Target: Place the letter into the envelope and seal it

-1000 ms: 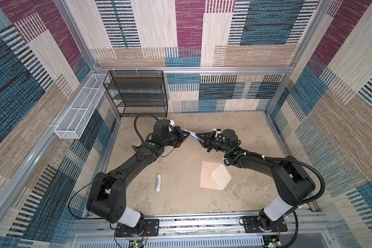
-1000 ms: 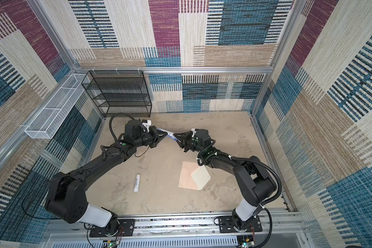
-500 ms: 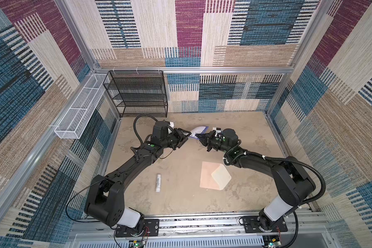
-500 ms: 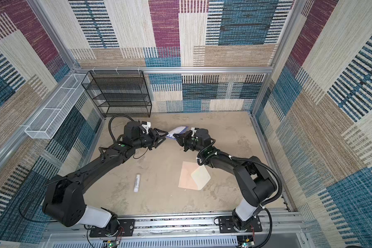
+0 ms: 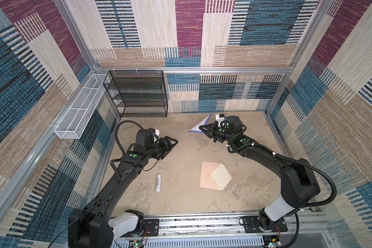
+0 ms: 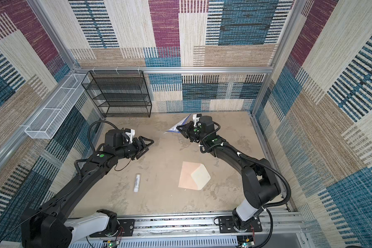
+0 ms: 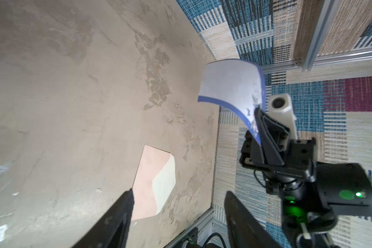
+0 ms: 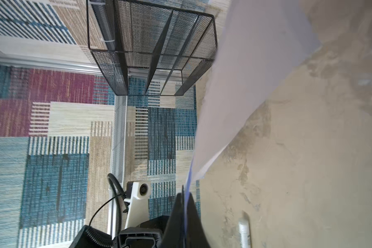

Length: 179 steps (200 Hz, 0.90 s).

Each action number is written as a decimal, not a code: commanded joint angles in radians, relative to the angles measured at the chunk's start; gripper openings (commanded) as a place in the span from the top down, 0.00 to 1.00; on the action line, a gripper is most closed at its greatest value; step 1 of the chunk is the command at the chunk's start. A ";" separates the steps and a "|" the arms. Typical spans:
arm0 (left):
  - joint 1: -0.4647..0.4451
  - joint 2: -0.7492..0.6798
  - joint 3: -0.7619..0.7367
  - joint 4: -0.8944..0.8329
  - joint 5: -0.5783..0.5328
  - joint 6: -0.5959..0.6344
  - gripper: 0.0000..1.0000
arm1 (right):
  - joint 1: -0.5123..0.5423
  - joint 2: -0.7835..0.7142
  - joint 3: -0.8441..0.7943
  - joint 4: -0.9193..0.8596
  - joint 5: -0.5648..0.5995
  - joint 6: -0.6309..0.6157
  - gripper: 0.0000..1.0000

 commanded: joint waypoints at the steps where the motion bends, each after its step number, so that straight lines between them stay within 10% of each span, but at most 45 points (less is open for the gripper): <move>1: 0.028 -0.048 0.012 -0.143 -0.029 0.142 0.31 | 0.000 0.036 0.103 -0.272 -0.041 -0.301 1.00; 56: 0.093 -0.161 0.066 -0.218 -0.059 0.343 0.32 | 0.000 0.122 0.311 -0.635 -0.078 -0.732 1.00; 179: 0.107 -0.257 0.020 -0.014 0.089 0.722 0.31 | 0.009 -0.031 0.215 -0.839 -0.042 -1.435 1.00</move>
